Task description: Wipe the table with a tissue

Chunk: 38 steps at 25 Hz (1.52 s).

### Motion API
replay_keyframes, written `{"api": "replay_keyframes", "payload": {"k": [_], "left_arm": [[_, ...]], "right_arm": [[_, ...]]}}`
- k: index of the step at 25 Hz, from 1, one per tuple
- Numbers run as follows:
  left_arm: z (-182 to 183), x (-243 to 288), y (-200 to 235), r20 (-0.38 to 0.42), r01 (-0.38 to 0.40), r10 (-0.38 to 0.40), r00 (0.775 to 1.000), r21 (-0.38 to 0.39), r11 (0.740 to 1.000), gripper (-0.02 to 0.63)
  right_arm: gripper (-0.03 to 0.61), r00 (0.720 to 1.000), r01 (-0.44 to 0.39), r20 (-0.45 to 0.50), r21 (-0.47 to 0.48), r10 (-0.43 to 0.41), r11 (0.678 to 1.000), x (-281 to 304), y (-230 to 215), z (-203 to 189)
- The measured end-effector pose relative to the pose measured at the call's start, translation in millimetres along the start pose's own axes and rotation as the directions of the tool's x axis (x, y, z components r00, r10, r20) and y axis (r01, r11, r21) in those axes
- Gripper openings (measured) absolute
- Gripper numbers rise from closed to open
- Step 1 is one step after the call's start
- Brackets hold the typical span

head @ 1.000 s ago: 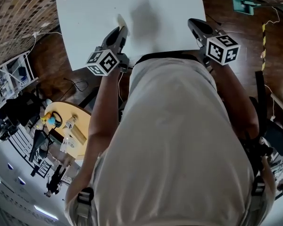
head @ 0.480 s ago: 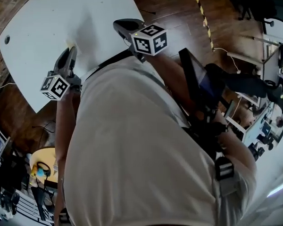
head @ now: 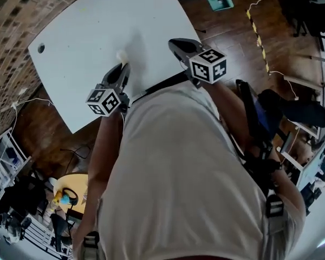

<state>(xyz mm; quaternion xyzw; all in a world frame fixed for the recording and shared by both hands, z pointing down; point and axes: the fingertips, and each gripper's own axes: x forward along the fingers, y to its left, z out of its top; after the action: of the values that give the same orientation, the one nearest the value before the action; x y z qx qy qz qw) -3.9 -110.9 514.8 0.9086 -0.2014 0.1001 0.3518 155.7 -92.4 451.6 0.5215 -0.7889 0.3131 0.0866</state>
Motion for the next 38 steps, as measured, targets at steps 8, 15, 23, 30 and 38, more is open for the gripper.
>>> {"api": "replay_keyframes", "payload": {"k": [8, 15, 23, 30, 38], "left_arm": [[0.9, 8.9, 10.2, -0.032, -0.087, 0.087, 0.996, 0.003, 0.996, 0.063], [2.1, 55.9, 1.9, -0.038, -0.157, 0.158, 0.987, 0.031, 0.987, 0.063], [24.3, 84.9, 4.6, -0.037, -0.258, 0.26, 0.965, 0.038, 0.965, 0.063], [21.0, 126.8, 16.8, -0.087, -0.327, 0.325, 0.942, -0.009, 0.945, 0.063], [44.6, 184.4, 55.5, -0.12, -0.421, 0.41, 0.904, -0.081, 0.903, 0.063]], "right_arm": [[0.006, 0.999, -0.044, -0.003, 0.014, 0.044, 0.999, 12.4, -9.4, -2.2], [0.006, 0.997, -0.079, -0.014, 0.021, 0.079, 0.997, -3.9, -42.8, 0.2], [0.006, 0.982, -0.177, -0.056, 0.031, 0.178, 0.984, -1.5, -71.5, 6.6], [0.006, 0.975, -0.212, -0.053, 0.053, 0.215, 0.976, -0.1, -97.9, 14.2], [0.006, 0.972, -0.225, -0.041, 0.091, 0.229, 0.97, -16.7, -135.7, 15.4]]}}
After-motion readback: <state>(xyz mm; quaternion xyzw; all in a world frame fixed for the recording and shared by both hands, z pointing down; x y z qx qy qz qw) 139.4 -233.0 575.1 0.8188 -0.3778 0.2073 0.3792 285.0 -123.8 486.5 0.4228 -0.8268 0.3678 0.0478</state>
